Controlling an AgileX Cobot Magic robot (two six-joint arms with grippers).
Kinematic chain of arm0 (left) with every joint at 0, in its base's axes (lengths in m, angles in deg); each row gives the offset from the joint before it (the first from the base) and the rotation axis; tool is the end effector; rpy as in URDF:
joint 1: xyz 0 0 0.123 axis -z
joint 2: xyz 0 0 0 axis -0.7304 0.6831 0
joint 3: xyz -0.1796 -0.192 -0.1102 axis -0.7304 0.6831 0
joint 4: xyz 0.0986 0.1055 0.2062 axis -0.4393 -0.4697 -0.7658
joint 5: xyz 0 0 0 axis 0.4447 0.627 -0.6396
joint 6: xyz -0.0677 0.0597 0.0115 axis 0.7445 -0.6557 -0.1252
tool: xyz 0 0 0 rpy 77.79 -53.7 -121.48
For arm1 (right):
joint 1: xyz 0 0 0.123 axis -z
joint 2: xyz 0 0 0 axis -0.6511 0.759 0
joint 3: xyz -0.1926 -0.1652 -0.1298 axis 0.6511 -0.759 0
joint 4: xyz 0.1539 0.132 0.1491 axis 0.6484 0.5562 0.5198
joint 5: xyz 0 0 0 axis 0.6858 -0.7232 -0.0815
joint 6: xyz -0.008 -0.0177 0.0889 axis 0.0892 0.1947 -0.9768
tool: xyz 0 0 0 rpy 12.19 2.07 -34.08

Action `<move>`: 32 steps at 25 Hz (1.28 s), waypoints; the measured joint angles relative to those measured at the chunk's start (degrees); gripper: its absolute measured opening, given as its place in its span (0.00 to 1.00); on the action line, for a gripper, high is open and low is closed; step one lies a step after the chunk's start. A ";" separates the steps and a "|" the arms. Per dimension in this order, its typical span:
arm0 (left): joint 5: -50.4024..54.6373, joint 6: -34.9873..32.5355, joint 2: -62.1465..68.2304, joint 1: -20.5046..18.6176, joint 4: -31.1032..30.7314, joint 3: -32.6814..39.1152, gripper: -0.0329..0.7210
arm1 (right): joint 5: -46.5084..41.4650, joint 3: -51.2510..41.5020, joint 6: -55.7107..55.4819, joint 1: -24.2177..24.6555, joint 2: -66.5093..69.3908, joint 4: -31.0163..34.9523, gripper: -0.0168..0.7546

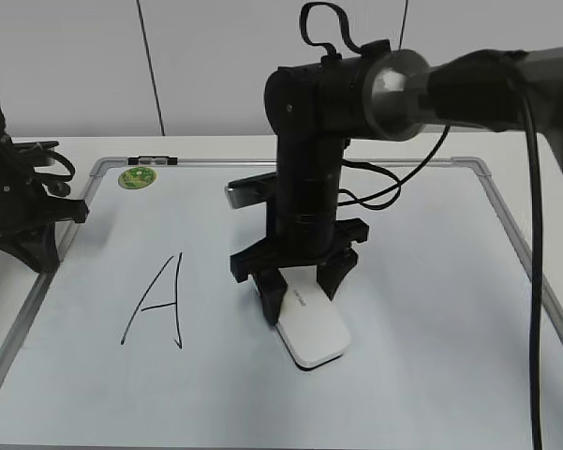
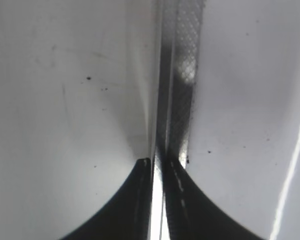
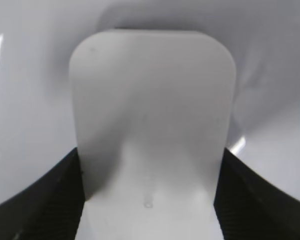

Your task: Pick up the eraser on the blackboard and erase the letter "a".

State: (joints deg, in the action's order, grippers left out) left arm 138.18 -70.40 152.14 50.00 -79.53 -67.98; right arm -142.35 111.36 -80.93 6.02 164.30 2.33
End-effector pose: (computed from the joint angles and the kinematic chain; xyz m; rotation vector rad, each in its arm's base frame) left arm 0.4050 -0.0275 0.1299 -0.1343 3.0854 -0.1053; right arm 0.3590 0.2619 0.1546 0.7424 -2.9385 -0.1500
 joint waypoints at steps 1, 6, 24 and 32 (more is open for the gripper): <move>0.00 0.00 0.00 -0.10 0.00 0.00 0.13 | 0.61 0.57 0.00 -0.09 -0.07 0.24 0.70; 0.00 0.00 0.00 -0.13 0.00 0.00 0.13 | 2.19 1.99 -2.95 -0.07 -4.26 -5.80 0.70; 0.00 0.00 0.00 -0.13 0.00 0.00 0.13 | 1.99 -11.79 -1.67 27.05 -21.06 -8.65 0.70; 0.00 0.00 0.00 -0.13 0.00 0.00 0.13 | 2.09 -12.06 4.12 35.31 -16.93 -4.98 0.70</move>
State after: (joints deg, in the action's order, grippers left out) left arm 138.18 -70.40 152.14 49.87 -79.53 -67.98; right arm -140.26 99.30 -76.82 41.33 147.36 -2.65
